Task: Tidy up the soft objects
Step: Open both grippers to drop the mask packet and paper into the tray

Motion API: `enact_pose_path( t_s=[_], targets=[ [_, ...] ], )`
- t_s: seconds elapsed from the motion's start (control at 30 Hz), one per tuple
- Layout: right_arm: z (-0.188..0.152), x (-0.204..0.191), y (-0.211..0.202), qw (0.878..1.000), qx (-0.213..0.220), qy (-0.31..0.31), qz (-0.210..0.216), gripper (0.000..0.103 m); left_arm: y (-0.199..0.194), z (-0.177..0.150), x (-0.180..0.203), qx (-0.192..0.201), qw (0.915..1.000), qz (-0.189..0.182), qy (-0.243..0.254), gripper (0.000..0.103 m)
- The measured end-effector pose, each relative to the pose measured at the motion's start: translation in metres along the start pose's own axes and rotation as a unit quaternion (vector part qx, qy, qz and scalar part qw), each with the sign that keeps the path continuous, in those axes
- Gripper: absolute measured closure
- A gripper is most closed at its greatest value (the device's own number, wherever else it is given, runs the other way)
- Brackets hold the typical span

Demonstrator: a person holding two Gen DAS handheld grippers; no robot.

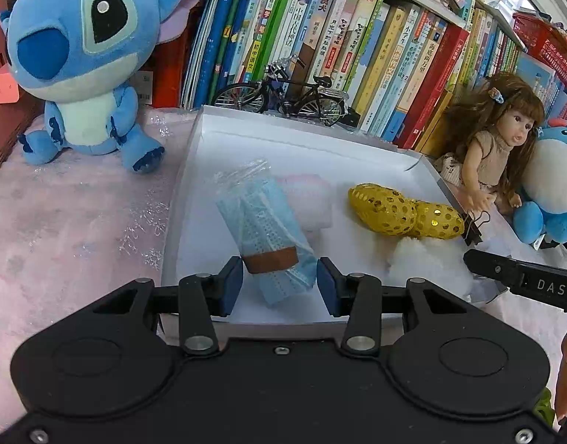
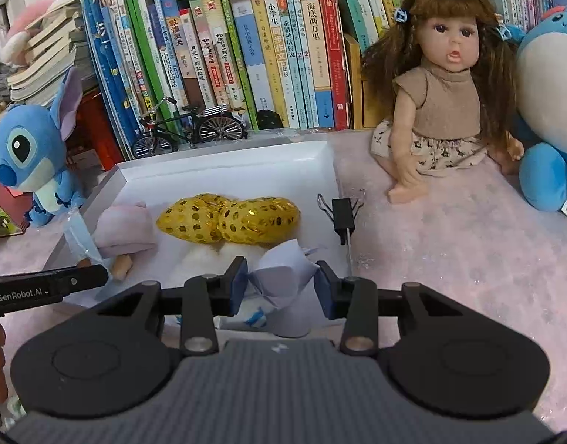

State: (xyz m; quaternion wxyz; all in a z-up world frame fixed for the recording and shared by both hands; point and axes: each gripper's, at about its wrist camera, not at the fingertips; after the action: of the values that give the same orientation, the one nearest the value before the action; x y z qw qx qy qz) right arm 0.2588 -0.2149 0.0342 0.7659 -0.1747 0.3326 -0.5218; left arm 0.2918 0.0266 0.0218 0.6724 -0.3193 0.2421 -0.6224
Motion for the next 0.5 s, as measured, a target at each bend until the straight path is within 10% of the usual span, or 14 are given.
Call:
enact_pose_path(
  t_s=[0.33,0.5],
  targets=[
    [-0.0012,0.0015,0.0014,0.999,0.003,0.026,0.030,0.054,0.0003,-0.0022,0.0013,0.000,1.0000,-0.004,-0.001,0.061],
    [-0.0017,0.0045,-0.0035,0.999,0.006,0.033,0.031,0.035,-0.0036,-0.0013,-0.0003,0.004,1.0000,-0.004,-0.004,0.056]
  ],
)
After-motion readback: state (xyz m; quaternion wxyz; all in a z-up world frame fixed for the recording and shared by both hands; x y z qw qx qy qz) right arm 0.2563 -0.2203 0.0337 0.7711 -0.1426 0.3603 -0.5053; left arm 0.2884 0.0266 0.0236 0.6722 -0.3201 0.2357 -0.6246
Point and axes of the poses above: each gripper's, at about its wrist camera, not at the fingertips, and y roughly the way its jaws point, x to its right, z to its top, and after that the axes turned 15 degrees about z, right-handed
